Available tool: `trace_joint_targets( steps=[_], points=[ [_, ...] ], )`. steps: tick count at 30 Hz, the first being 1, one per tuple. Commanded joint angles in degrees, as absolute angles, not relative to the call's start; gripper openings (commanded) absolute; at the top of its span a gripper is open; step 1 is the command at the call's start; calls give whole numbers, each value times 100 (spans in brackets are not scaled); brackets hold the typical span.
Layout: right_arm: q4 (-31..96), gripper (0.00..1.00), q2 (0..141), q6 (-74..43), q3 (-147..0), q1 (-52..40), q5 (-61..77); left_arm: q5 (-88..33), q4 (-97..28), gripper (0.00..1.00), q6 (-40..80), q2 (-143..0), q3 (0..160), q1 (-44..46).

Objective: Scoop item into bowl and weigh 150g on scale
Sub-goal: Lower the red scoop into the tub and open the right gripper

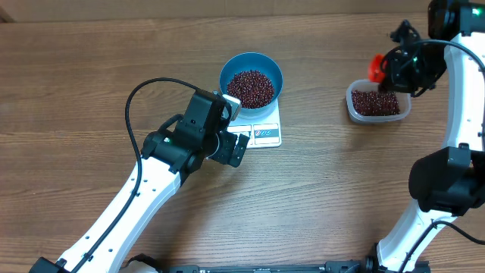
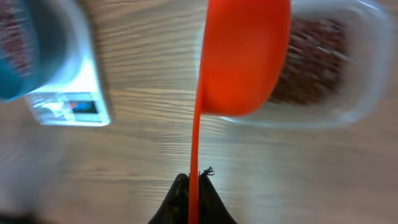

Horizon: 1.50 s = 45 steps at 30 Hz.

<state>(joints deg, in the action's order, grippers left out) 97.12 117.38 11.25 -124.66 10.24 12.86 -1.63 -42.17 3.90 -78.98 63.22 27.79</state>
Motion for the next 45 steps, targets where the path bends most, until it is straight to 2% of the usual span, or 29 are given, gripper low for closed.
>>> trace_joint_targets(
  steps=[1, 8, 21, 26, 36, 45],
  points=[
    [9708, 4, 11550, 377, -12477, 943, 259, -145, -4213, 99, 255, -7907, 6305, 2816],
    [9708, 4, 11550, -639, -12097, 609, -1433, -145, -4215, 99, 255, -7907, 6305, 2816],
    [9708, 4, 11511, -775, -11920, 279, -1717, -145, -4213, 100, 257, -7907, 6305, 2816],
    [9673, 4, 10884, -744, -11920, 316, -1140, -145, -4213, 100, 255, -7907, 6305, 2816],
    [9430, 4, 10132, 64, -11834, 1402, 1682, -145, -4213, 100, 255, -7907, 6305, 2816],
    [7970, 4, 10132, 165, -9765, 2257, 3916, -145, -4213, 99, 257, -7907, 6305, 2816]
  ],
)
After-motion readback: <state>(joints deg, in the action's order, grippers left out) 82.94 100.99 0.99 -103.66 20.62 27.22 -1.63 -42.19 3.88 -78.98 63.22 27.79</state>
